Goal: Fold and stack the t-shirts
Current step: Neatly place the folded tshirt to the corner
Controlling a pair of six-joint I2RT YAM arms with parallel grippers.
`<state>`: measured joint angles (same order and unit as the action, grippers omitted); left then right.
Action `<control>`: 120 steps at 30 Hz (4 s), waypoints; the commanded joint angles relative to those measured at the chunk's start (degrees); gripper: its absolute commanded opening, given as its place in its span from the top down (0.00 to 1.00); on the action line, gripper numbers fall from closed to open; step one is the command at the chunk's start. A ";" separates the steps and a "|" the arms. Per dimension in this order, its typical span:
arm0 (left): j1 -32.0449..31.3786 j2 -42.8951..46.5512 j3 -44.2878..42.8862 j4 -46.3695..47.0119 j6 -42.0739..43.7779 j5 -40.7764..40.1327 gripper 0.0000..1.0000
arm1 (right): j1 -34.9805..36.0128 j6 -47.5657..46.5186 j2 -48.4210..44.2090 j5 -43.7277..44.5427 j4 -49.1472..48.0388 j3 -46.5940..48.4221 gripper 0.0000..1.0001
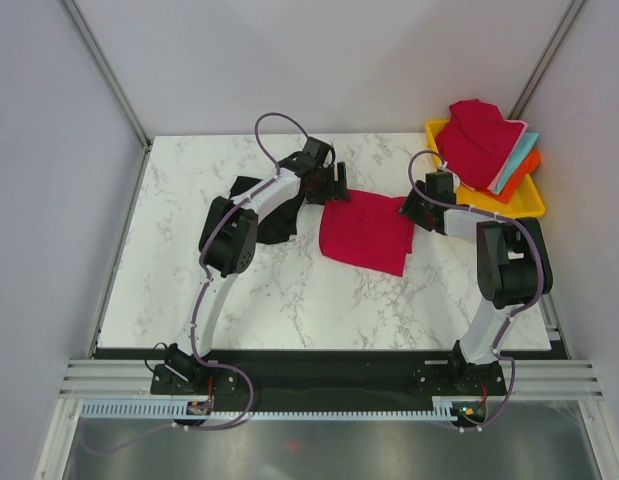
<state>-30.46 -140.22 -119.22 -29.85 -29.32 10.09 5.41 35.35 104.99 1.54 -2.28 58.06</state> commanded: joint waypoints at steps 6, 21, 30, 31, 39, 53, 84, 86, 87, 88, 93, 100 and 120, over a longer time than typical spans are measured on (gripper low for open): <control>-0.83 -3.91 -0.57 -1.88 -1.97 4.92 0.33 | 0.30 0.42 2.41 0.57 4.57 1.44 0.40; -1.45 -5.85 -4.18 -5.84 -1.97 5.55 0.59 | 3.73 -0.72 5.57 4.44 8.96 5.48 0.61; -1.71 -5.94 -4.45 -4.36 -0.92 7.23 0.98 | 5.40 -1.87 4.61 3.82 7.30 5.48 0.87; -2.06 -5.07 -3.31 -3.73 -0.74 7.14 0.98 | 5.66 -2.13 4.44 3.73 7.03 5.39 0.90; -2.59 4.25 6.18 1.98 -0.56 3.10 0.98 | 8.03 -3.27 -1.71 7.77 5.27 2.59 1.00; -3.47 22.09 23.67 6.20 0.14 -0.33 0.98 | 12.69 -3.01 -19.73 10.86 4.66 -5.41 1.00; 14.79 49.78 34.51 -8.64 -0.57 -0.50 0.98 | 37.64 0.24 -14.22 13.83 11.42 17.76 1.00; 16.48 49.35 32.32 -10.66 0.31 -1.29 0.98 | 38.70 -0.11 -11.93 14.54 11.86 20.24 1.00; 18.05 48.82 30.99 -12.93 0.58 -1.65 0.98 | 39.06 -0.28 -9.65 14.46 11.95 22.34 1.00; 18.76 48.21 29.85 -13.57 1.02 -1.74 0.98 | 39.50 -0.46 -8.50 14.54 11.86 23.40 1.00; 22.54 43.73 22.46 -15.50 0.85 -0.33 0.98 | 41.44 -2.65 -1.55 16.04 12.30 28.94 1.00; 23.43 36.17 14.46 -18.93 1.28 -1.03 0.98 | 41.88 -5.47 3.37 19.29 13.00 34.30 1.00; 27.12 22.91 7.78 -19.02 2.95 -1.65 0.98 | 41.26 -8.46 17.00 23.77 14.59 47.13 1.00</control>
<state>-4.25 -115.13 -107.31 -49.76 -28.42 8.10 47.03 27.92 120.73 23.77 12.88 100.71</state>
